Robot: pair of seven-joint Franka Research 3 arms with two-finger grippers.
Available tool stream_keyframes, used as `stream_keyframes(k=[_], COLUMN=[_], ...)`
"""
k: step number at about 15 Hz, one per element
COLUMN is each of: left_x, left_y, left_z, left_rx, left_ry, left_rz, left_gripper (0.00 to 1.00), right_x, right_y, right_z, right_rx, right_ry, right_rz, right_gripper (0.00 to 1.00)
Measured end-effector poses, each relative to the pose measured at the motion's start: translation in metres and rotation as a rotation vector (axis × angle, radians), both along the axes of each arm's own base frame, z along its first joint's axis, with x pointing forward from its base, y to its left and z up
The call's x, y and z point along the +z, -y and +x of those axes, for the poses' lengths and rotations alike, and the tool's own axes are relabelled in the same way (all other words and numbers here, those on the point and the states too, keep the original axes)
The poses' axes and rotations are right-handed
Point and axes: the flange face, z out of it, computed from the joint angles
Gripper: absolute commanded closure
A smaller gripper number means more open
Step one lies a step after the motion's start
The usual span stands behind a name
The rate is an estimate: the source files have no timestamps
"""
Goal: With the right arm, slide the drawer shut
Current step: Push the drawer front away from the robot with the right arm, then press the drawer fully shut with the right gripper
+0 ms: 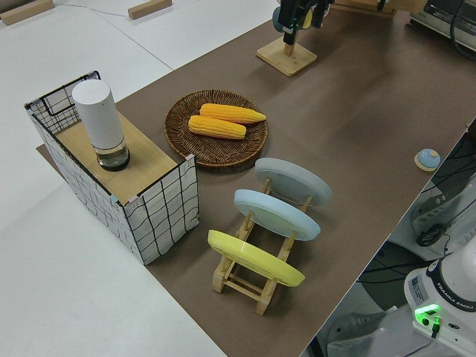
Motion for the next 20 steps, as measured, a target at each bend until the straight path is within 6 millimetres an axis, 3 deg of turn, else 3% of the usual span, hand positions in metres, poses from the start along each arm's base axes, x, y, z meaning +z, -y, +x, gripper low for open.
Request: stream_keyframes(k=[4, 15, 20], left_x=[0.000, 0.000, 0.000], left_y=[0.000, 0.000, 0.000], left_z=[0.000, 0.000, 0.000], left_rx=[0.000, 0.000, 0.000], left_ry=[0.000, 0.000, 0.000], left_rz=[0.000, 0.000, 0.000], left_gripper=[0.01, 0.01, 0.01], right_x=[0.009, 0.022, 0.020], right_y=[0.017, 0.106, 0.122], right_z=[0.012, 0.046, 0.051], right_rx=[-0.028, -0.112, -0.119], right_ry=[0.042, 0.149, 0.164], right_rz=[0.011, 0.131, 0.132], right_gripper=[1.000, 1.000, 1.000])
